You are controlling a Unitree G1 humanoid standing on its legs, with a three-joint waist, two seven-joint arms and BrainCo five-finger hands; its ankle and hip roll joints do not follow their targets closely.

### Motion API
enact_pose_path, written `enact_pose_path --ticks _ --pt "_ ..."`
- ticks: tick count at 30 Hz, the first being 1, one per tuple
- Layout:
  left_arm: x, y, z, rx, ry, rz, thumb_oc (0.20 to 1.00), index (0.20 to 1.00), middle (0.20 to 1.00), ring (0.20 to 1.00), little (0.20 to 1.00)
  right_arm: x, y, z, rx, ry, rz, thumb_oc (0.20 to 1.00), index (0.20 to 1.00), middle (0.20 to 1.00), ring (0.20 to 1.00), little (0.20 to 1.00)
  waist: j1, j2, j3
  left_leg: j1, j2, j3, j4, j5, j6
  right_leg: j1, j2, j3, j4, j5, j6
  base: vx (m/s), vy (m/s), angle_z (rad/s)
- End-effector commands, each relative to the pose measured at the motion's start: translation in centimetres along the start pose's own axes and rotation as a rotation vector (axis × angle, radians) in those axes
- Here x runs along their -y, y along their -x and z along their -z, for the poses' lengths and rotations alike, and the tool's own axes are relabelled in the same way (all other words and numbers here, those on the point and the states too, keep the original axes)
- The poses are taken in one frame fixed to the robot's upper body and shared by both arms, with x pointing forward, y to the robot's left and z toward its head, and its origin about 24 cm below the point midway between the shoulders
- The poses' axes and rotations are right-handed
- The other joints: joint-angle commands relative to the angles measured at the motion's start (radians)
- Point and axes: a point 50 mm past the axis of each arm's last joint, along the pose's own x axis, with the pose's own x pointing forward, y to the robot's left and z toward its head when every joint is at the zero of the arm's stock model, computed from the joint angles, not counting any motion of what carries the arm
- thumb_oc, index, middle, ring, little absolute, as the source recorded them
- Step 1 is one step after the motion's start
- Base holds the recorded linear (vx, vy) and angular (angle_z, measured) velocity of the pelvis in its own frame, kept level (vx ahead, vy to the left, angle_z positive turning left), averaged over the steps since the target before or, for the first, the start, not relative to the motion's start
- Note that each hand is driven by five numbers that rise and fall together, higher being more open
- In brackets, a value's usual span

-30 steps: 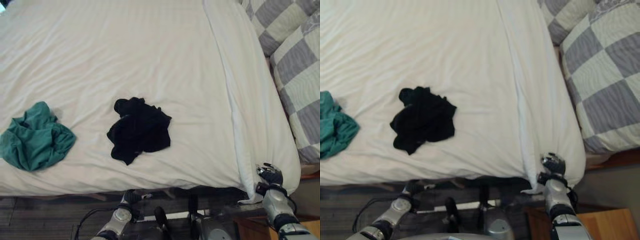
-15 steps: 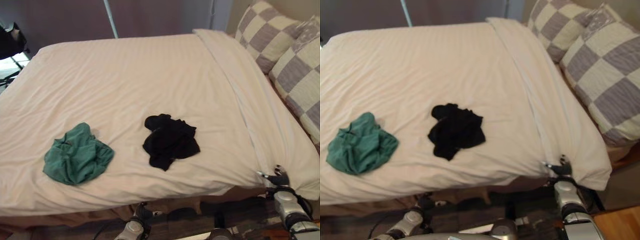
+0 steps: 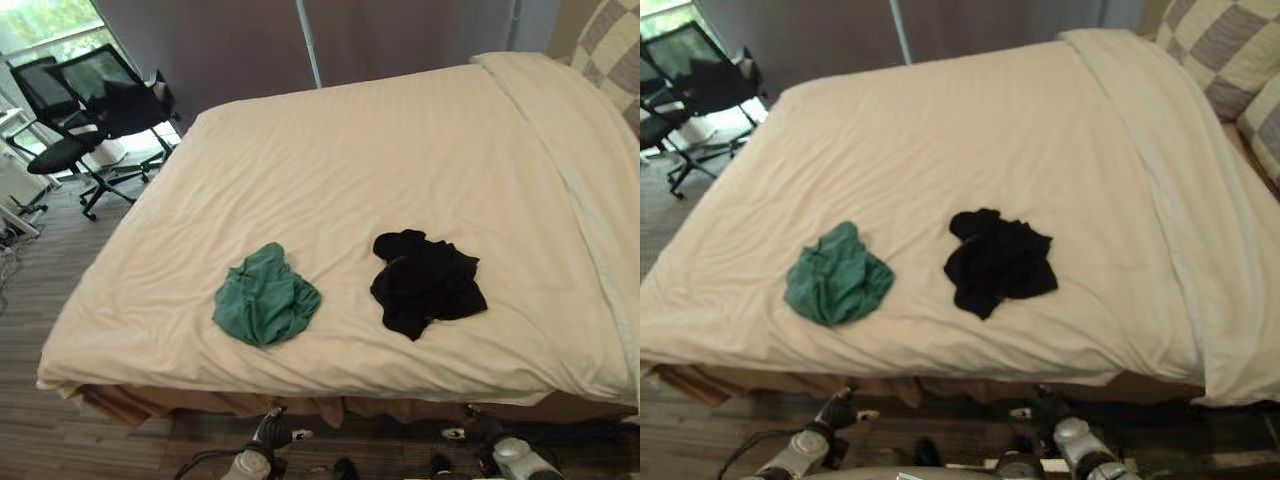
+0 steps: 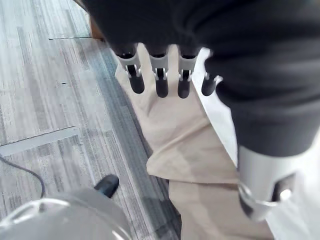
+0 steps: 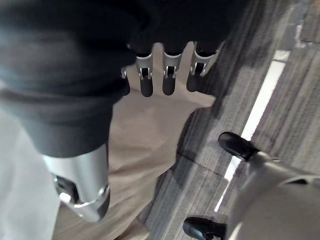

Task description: Tidy up the quilt and then pick up the clothes from the bed and put them into the laundry hamper.

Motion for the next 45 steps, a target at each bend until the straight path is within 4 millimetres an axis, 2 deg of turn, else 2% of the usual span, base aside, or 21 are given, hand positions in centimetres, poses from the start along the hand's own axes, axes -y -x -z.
enact_pose_path --ticks 1,3,7,8,10,12,16,19,21,23,25,26,28,29,30,32,34,35,38,41,45 --pt "-0.2 -0.9 -4.4 0.173 -0.098 0.015 1.0 1.0 1.0 1.0 1.0 -0.5 -0.6 -3.1 0.091 -0.007 -0.025 1.0 1.0 1.0 1.0 1.0 0.017 -0.083 0.031 0.082 0.056 -0.115 -0.048 -0.03 0.006 -0.044 -0.03 0.088 -0.01 0.032 0.078 0.06 0.619 -0.59" --pt "0.2 -1.2 -5.9 0.2 -0.085 0.018 1.0 1.0 1.0 1.0 1.0 -1.0 -0.7 -4.7 0.139 0.086 -0.067 1.0 1.0 1.0 1.0 1.0 0.021 -0.087 0.022 0.128 0.081 -0.169 -0.075 -0.059 -0.001 -0.061 -0.067 0.132 -0.01 0.047 0.106 0.03 0.578 -0.98" --pt "0.6 -2.0 -9.2 0.211 -0.116 0.05 1.0 1.0 1.0 1.0 1.0 -2.0 -0.8 -6.0 0.167 0.11 -0.115 1.0 1.0 1.0 1.0 1.0 -0.006 -0.08 0.027 0.161 0.063 -0.136 -0.126 -0.071 0.014 -0.088 -0.139 0.117 0.011 0.091 0.167 -0.01 0.464 -0.94" --pt "0.6 -2.1 -9.4 0.205 -0.116 0.046 1.0 1.0 1.0 1.0 1.0 -2.3 -0.8 -5.9 0.162 0.097 -0.123 1.0 1.0 1.0 1.0 1.0 -0.003 -0.084 0.03 0.169 0.053 -0.125 -0.124 -0.077 0.016 -0.094 -0.153 0.093 0.012 0.113 0.174 0.01 0.415 0.13" --pt "0.3 -2.1 -9.2 0.172 -0.102 0.009 1.0 1.0 1.0 1.0 1.0 -3.9 -0.7 -7.2 0.189 0.117 -0.181 1.0 1.0 1.0 1.0 1.0 0.026 -0.097 0.044 0.215 0.024 -0.035 -0.118 -0.102 0.017 -0.128 -0.197 -0.066 0.047 0.18 0.193 -0.05 0.413 -0.45" --pt "-0.1 -2.1 -8.2 0.114 -0.064 -0.022 1.0 1.0 1.0 1.0 1.0 -4.7 -0.7 -7.7 0.174 0.11 -0.188 1.0 1.0 1.0 1.0 1.0 0.026 -0.094 0.051 0.222 0.0 -0.007 -0.126 -0.112 0.049 -0.142 -0.131 -0.061 0.104 0.121 0.168 -0.04 0.344 -1.62" --pt "-0.3 -1.9 -5.4 -0.022 0.046 -0.093 1.0 1.0 1.0 1.0 1.0 -2.9 -0.7 -4.4 0.044 -0.079 -0.026 1.0 1.0 1.0 1.0 1.0 -0.013 -0.09 0.046 0.178 -0.049 -0.093 -0.148 -0.116 0.091 -0.125 0.011 0.074 0.115 0.01 0.094 -0.02 0.181 0.22" --pt "-2.3 -0.3 0.9 -0.243 0.311 -0.262 1.0 1.0 1.0 1.0 1.0 0.7 0.1 1.4 -0.169 -0.294 0.221 1.0 1.0 1.0 1.0 1.0 -0.008 -0.101 0.026 0.157 -0.089 -0.137 -0.148 -0.121 0.099 -0.07 0.024 0.106 0.028 0.029 0.085 0.05 0.038 1.08" --pt "-4.7 2.6 6.7 -0.372 0.464 -0.431 1.0 1.0 1.0 1.0 1.0 4.6 1.7 5.7 -0.28 -0.458 0.426 1.0 1.0 1.0 1.0 1.0 0.018 -0.108 0.016 0.159 -0.089 -0.146 -0.148 -0.119 0.092 -0.044 0.015 0.078 0.002 0.037 0.092 0.1 -0.039 0.45" --pt "-6.2 4.5 9.4 -0.422 0.52 -0.529 1.0 1.0 1.0 1.0 1.0 6.7 2.9 7.9 -0.317 -0.561 0.546 1.0 1.0 1.0 1.0 1.0 0.027 -0.11 0.016 0.165 -0.091 -0.156 -0.148 -0.123 0.089 -0.028 0.019 0.077 -0.01 0.033 0.091 0.06 -0.019 0.08" --pt "-8.8 7.1 12.0 -0.428 0.553 -0.66 1.0 1.0 1.0 1.0 1.0 10.7 5.0 10.5 -0.322 -0.655 0.692 1.0 1.0 1.0 1.0 1.0 0.034 -0.107 0.008 0.162 -0.093 -0.171 -0.148 -0.12 0.084 -0.024 0.021 0.072 -0.01 0.024 0.092 0.06 0.05 0.11" --pt "-11.5 8.8 12.7 -0.366 0.555 -0.712 1.0 1.0 1.0 1.0 1.0 14.3 6.8 11.4 -0.273 -0.655 0.779 1.0 1.0 1.0 1.0 1.0 0.037 -0.101 0.006 0.168 -0.095 -0.172 -0.148 -0.123 0.079 -0.012 0.018 0.06 -0.01 0.015 0.096 0.05 0.081 0.14" --pt "-14.5 10.2 12.3 -0.273 0.522 -0.791 1.0 1.0 1.0 1.0 1.0 17.1 8.1 11.2 -0.205 -0.642 0.863 1.0 1.0 1.0 1.0 1.0 0.039 -0.097 -0.001 0.165 -0.096 -0.172 -0.148 -0.121 0.076 -0.012 0.016 0.052 -0.01 0.012 0.097 0.03 0.057 0.18" --pt "-16.7 11.2 11.7 -0.211 0.49 -0.838 1.0 1.0 1.0 1.0 1.0 18.8 8.9 10.8 -0.154 -0.621 0.918 1.0 1.0 1.0 1.0 1.0 0.039 -0.094 -0.005 0.165 -0.098 -0.171 -0.148 -0.121 0.075 -0.009 0.015 0.048 -0.01 0.01 0.1 -0.01 0.064 0.12" --pt "-22.7 13.8 7.9 0.023 0.352 -0.983 1.0 1.0 1.0 1.0 1.0 23.0 10.9 8.8 -0.001 -0.546 1.053 1.0 1.0 1.0 1.0 1.0 0.034 -0.09 -0.011 0.164 -0.104 -0.164 -0.148 -0.124 0.075 -0.008 0.012 0.044 -0.01 0.008 0.104 -0.02 0.063 0.04" --pt "-26.3 15.4 3.3 0.195 0.156 -1.07 1.0 1.0 1.0 1.0 1.0 25.4 11.8 5.6 0.124 -0.428 1.127 1.0 1.0 1.0 1.0 1.0 0.024 -0.089 -0.01 0.171 -0.108 -0.155 -0.148 -0.128 0.077 -0.005 0.011 0.048 -0.01 0.008 0.108 -0.02 0.041 0.05" --pt "-27.8 16.0 -1.8 0.378 -0.014 -1.091 1.0 1.0 1.0 1.0 1.0 26.8 12.4 2.3 0.239 -0.322 1.152 1.0 1.0 1.0 1.0 1.0 0.016 -0.091 -0.009 0.171 -0.109 -0.147 -0.148 -0.13 0.078 -0.008 0.012 0.052 -0.01 0.011 0.107 -0.01 0.009 -0.04" --pt "-28.1 16.6 -5.4 0.494 -0.142 -1.099 1.0 1.0 1.0 1.0 1.0 27.4 13.0 0.0 0.321 -0.239 1.15 1.0 1.0 1.0 1.0 1.0 0.012 -0.09 -0.009 0.171 -0.11 -0.145 -0.148 -0.13 0.079 -0.01 0.013 0.06 -0.01 0.012 0.106 -0.01 0.019 -0.08" --pt "-27.9 18.5 -12.3 0.676 -0.314 -1.026 1.0 1.0 1.0 1.0 1.0 27.6 14.0 -5.5 0.462 0.003 1.1 1.0 1.0 1.0 1.0 1.0 0.006 -0.088 -0.015 0.167 -0.114 -0.143 -0.148 -0.129 0.081 -0.014 0.014 0.067 -0.01 0.013 0.103 0.02 0.001 -0.03" --pt "-25.4 16.9 -16.8 0.759 -0.373 -0.856 1.0 1.0 1.0 1.0 1.0 26.0 13.3 -10.6 0.563 0.227 1.016 1.0 1.0 1.0 1.0 1.0 0.005 -0.092 -0.021 0.171 -0.118 -0.143 -0.148 -0.132 0.085 -0.012 0.018 0.072 -0.01 0.012 0.099 0.09 -0.042 -0.1" --pt "-22.7 13.8 -19.8 0.724 -0.495 -0.709 1.0 1.0 1.0 1.0 1.0 23.9 12.4 -15.3 0.661 0.337 0.919 1.0 1.0 1.0 1.0 1.0 0.002 -0.094 -0.011 0.167 -0.123 -0.136 -0.148 -0.135 0.092 -0.021 0.02 0.086 -0.01 0.015 0.099 0.09 -0.064 0.0"
